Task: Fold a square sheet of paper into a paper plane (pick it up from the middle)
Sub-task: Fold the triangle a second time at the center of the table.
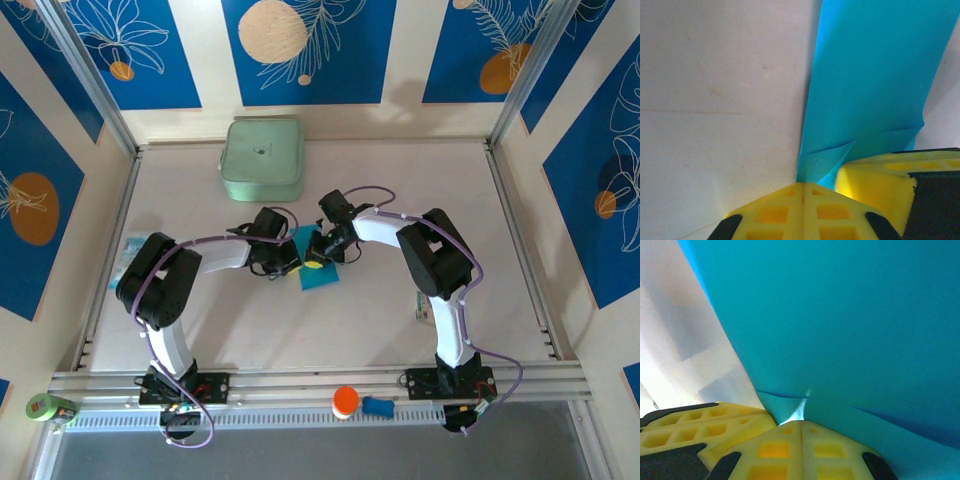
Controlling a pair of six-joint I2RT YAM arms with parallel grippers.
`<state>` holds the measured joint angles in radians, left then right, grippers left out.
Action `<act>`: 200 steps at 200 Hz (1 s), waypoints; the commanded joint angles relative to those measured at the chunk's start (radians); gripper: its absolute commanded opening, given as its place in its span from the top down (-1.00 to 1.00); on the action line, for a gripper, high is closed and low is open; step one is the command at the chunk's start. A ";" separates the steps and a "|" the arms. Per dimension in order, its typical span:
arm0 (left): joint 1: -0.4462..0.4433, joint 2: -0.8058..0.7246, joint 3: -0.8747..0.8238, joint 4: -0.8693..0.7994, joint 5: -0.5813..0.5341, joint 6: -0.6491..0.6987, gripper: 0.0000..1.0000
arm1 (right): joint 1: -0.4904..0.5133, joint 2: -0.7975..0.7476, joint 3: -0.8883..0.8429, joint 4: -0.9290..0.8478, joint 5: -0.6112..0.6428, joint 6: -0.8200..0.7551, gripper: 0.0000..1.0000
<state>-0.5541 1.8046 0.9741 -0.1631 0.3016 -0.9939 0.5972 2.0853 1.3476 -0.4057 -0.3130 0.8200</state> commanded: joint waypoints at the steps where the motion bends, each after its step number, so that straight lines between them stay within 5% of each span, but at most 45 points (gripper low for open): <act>1: -0.013 0.026 0.023 -0.083 -0.058 0.026 0.90 | -0.003 0.001 -0.037 -0.028 0.007 0.005 0.97; 70: -0.027 0.057 0.021 -0.142 -0.085 0.035 0.91 | -0.015 -0.123 -0.075 0.067 -0.046 -0.034 0.96; 200: -0.028 -0.002 0.079 -0.107 -0.019 0.136 0.84 | -0.040 -0.039 -0.175 0.054 0.066 -0.053 0.98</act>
<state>-0.5735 1.8214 1.0248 -0.2371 0.2592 -0.9340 0.5613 2.0068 1.2148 -0.3172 -0.2993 0.7738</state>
